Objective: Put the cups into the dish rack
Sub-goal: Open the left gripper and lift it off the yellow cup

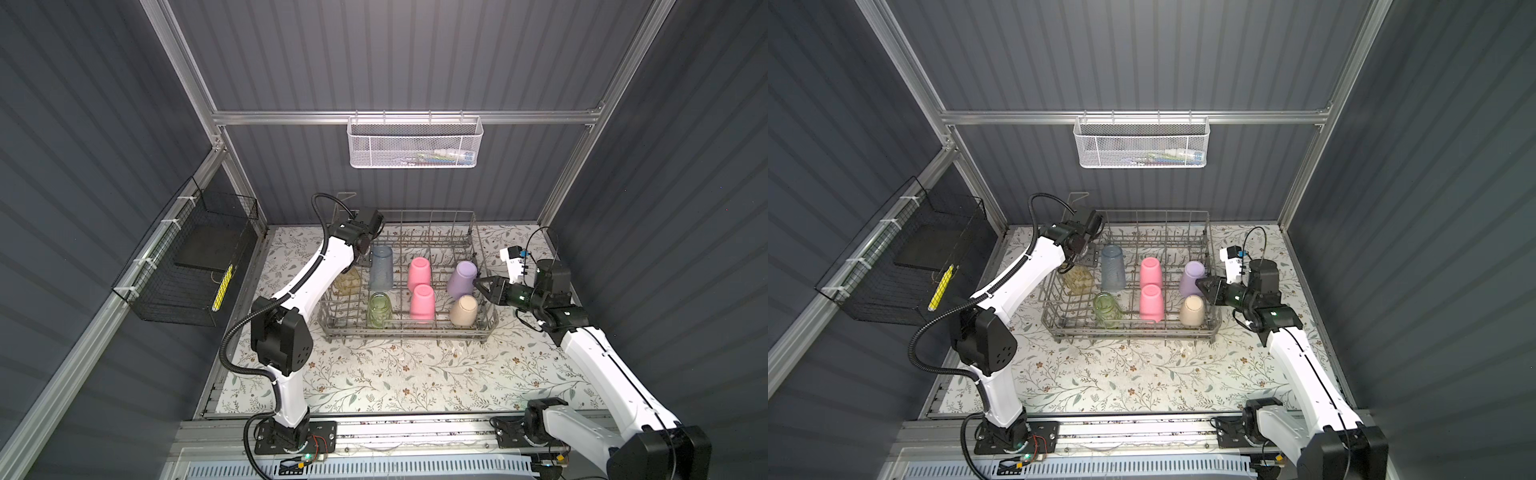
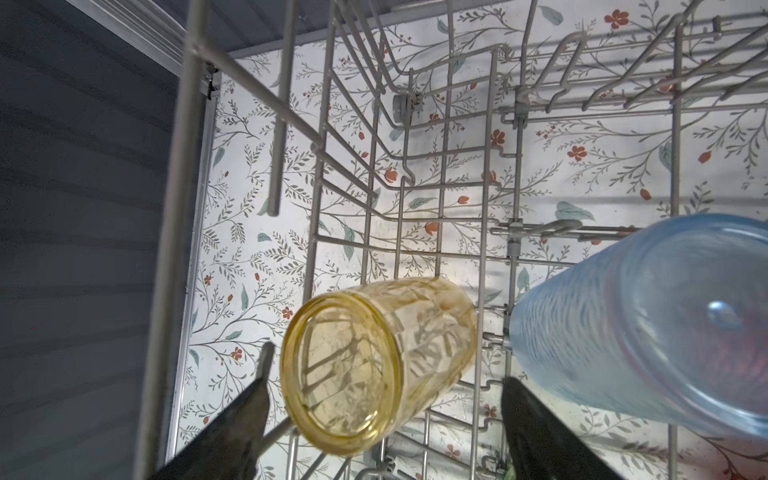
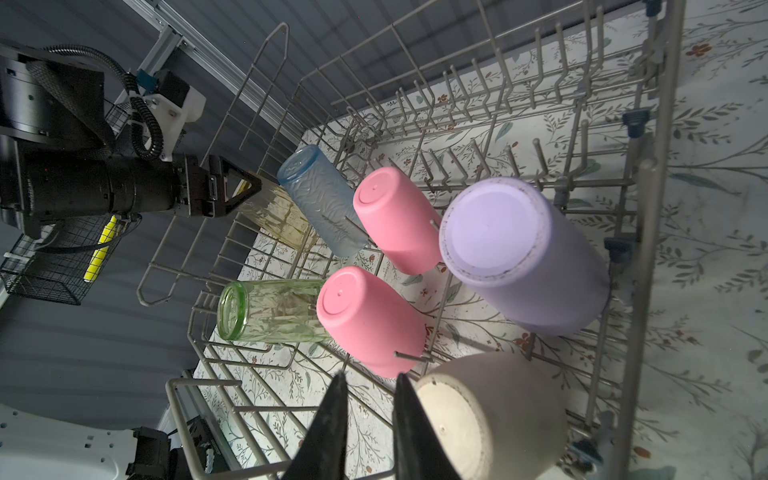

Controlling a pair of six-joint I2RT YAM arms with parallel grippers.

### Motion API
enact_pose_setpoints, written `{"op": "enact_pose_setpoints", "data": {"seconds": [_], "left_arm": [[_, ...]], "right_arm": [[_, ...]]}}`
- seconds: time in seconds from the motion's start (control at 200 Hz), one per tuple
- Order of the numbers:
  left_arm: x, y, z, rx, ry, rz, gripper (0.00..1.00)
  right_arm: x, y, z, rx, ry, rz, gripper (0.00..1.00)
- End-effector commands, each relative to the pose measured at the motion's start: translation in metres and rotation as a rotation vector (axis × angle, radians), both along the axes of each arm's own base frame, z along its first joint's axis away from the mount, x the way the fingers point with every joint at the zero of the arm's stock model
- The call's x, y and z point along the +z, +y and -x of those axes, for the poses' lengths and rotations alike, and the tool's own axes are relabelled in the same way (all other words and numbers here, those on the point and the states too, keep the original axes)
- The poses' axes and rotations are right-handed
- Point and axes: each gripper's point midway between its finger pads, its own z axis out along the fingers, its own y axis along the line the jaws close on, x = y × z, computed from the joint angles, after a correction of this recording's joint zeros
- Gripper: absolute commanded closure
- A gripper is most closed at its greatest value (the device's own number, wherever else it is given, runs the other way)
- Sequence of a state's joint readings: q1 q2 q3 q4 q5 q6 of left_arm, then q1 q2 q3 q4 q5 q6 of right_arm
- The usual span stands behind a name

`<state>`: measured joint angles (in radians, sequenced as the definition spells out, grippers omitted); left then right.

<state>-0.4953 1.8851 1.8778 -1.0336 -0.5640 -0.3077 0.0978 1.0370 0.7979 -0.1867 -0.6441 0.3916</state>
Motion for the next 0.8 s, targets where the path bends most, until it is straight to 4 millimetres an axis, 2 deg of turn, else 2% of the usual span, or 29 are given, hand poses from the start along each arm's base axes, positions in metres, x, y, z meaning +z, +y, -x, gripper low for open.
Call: {"op": "enact_pose_setpoints", "data": {"seconds": [0.0,0.245,0.41,0.515,0.69,0.796], "left_arm": [[0.032,0.002,0.009,0.001,-0.053,-0.003,0.12],[0.072,-0.02,0.024,-0.073,-0.145,0.048,0.12],[0.113,-0.028,0.037,-0.149,-0.289,0.134,0.12],[0.139,-0.018,0.05,-0.17,-0.406,0.166,0.12],[0.173,0.021,0.082,-0.109,-0.606,0.178,0.09],[0.186,0.043,0.1,-0.077,-0.686,0.171,0.08]], "right_arm": [[0.01,0.001,-0.004,0.01,-0.036,-0.001,0.77],[0.011,0.0,-0.003,0.005,-0.042,0.004,0.77],[0.015,-0.004,-0.002,-0.012,-0.057,0.022,0.77],[0.02,-0.007,-0.001,-0.028,-0.073,0.039,0.77],[0.036,-0.015,0.002,-0.072,-0.119,0.066,0.75],[0.049,-0.024,0.004,-0.116,-0.155,0.098,0.74]]}}
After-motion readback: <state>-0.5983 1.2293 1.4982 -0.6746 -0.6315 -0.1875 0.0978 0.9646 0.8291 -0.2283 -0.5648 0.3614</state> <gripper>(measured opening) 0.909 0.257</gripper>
